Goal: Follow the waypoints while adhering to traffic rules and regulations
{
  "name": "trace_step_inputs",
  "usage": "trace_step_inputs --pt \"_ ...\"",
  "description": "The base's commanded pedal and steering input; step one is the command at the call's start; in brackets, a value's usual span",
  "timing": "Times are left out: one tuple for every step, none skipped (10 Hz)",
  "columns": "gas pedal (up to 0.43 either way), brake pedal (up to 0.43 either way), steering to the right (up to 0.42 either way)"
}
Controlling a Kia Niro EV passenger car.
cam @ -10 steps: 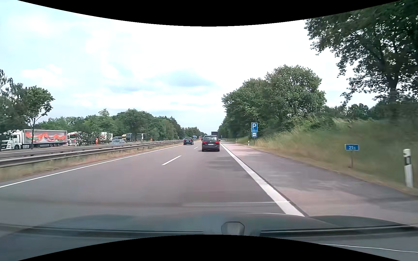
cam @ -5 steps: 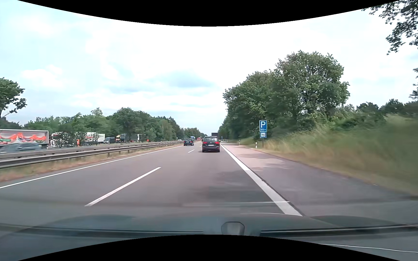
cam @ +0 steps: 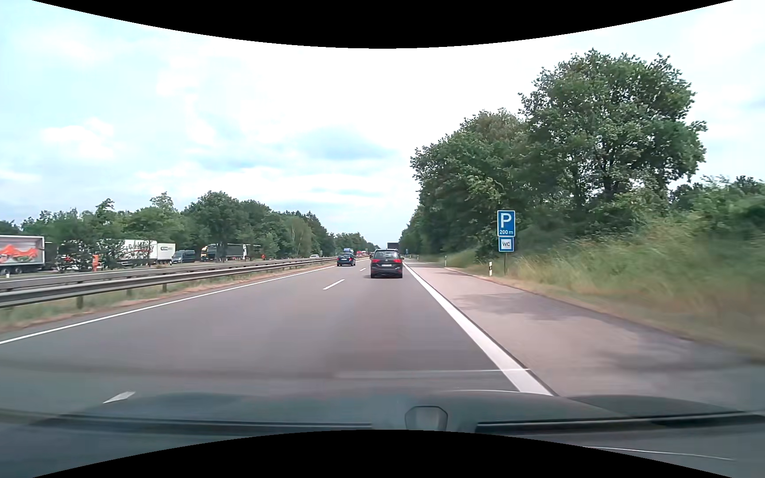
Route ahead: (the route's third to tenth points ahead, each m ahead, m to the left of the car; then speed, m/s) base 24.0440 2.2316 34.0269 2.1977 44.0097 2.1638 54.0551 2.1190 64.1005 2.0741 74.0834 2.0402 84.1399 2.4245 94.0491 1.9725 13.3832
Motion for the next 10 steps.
trace_step_inputs --pt "0.150 0.000 -0.003" --pt "0.169 0.000 -0.003" --pt "0.169 0.000 -0.003" --pt "0.177 0.000 -0.003" --pt "0.189 0.000 -0.003" --pt "0.189 0.000 -0.003" --pt "0.197 0.000 -0.003" --pt "0.197 0.000 -0.003" --pt "0.197 0.000 -0.003" --pt "0.209 0.000 -0.003"
